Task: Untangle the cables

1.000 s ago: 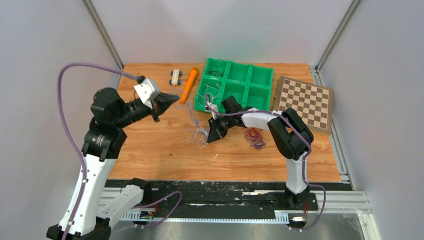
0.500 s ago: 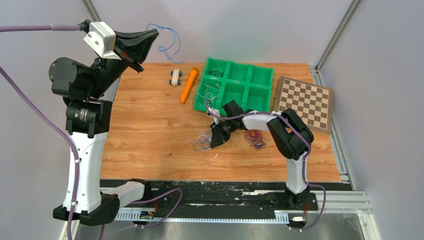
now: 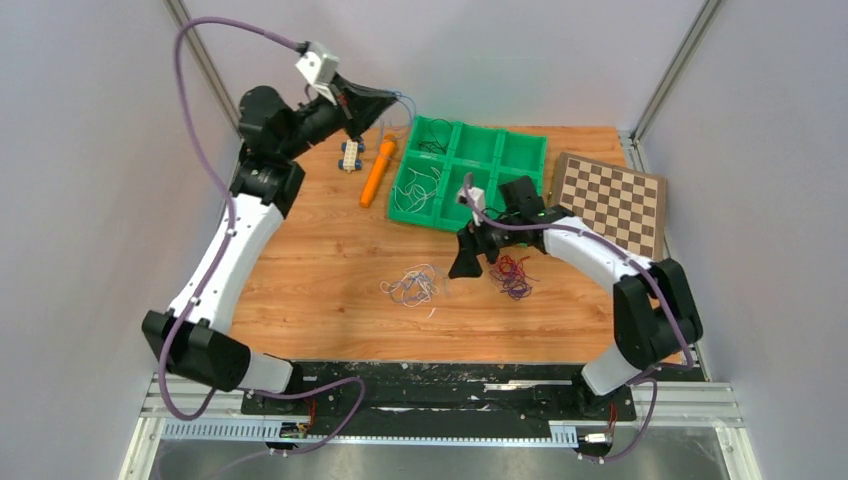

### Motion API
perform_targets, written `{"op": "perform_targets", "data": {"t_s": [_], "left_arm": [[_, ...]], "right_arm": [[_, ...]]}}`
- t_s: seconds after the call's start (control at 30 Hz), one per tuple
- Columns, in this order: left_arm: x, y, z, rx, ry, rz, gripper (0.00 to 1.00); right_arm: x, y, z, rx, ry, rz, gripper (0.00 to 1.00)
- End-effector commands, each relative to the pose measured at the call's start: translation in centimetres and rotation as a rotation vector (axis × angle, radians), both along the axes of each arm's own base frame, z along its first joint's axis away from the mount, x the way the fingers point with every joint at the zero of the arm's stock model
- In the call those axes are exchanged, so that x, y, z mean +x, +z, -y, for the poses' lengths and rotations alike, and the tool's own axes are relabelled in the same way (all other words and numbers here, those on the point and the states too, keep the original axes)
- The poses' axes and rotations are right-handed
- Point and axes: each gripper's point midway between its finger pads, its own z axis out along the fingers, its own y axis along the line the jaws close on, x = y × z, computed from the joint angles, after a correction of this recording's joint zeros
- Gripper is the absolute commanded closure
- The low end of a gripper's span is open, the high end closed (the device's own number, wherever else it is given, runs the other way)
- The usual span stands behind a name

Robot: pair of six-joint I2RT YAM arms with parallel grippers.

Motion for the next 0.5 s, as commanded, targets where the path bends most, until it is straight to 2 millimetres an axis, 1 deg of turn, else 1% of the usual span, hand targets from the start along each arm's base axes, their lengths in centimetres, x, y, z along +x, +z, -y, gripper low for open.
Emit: {"op": "perform_targets", "data": {"t_s": [0.0, 0.03, 0.07, 0.1, 0.13, 0.17, 0.2, 0.23, 0.27, 0.3, 0.33, 0.37, 0.4, 0.43, 0.47], "left_arm": [[1.6, -0.8, 3.8, -0.023, -0.063, 0.059, 1.00], [2.3, -1.5, 4.6, -0.023, -0.064, 0.048, 1.00], [4.1, -2.6, 5.4, -0.019, -0.051, 0.031, 1.00], [4.7, -3.1, 6.2, -0.021, -0.052, 0.022, 1.00], [6.8, -4.2, 6.9, -0.028, -0.032, -0.007, 1.00], [7.5, -4.5, 7.6, -0.034, -0.037, -0.017, 1.00], [9.3, -5.3, 8.6, -0.041, -0.040, -0.032, 1.00], [9.9, -5.7, 9.4, -0.045, -0.045, -0.038, 1.00], [11.8, -6.5, 10.2, -0.050, -0.037, -0.044, 1.00], [12.4, -7.1, 11.1, -0.048, -0.043, -0.047, 1.00], [14.1, -7.9, 12.0, -0.046, -0.040, -0.046, 1.00], [14.7, -8.6, 12.7, -0.040, -0.044, -0.046, 1.00], [16.3, -9.5, 13.4, -0.024, -0.033, -0.028, 1.00], [17.1, -10.1, 14.0, -0.016, -0.025, -0.021, 1.00], [18.7, -11.4, 14.5, -0.003, -0.003, -0.009, 1.00]], "right_arm": [[1.2, 1.3, 4.9, 0.005, -0.085, 0.037, 0.16], [2.0, 1.7, 6.2, 0.014, -0.128, 0.038, 0.16], [2.7, 2.0, 7.3, 0.018, -0.167, 0.038, 0.15], [3.8, 2.4, 8.9, 0.022, -0.224, 0.044, 0.15], [4.5, 2.7, 10.0, 0.025, -0.263, 0.047, 0.15], [5.1, 2.9, 10.8, 0.026, -0.293, 0.048, 0.14], [5.7, 3.1, 11.7, 0.029, -0.326, 0.045, 0.13], [6.1, 3.3, 12.4, 0.034, -0.351, 0.042, 0.12], [6.4, 3.3, 12.9, 0.038, -0.371, 0.035, 0.12], [6.7, 3.3, 13.3, 0.039, -0.387, 0.029, 0.12], [6.9, 3.4, 13.7, 0.042, -0.401, 0.025, 0.12], [7.1, 3.4, 13.9, 0.044, -0.411, 0.020, 0.11], [7.2, 3.5, 14.1, 0.046, -0.420, 0.016, 0.11], [7.3, 3.5, 14.2, 0.047, -0.425, 0.014, 0.11], [7.3, 3.4, 14.3, 0.047, -0.429, 0.010, 0.11]]}}
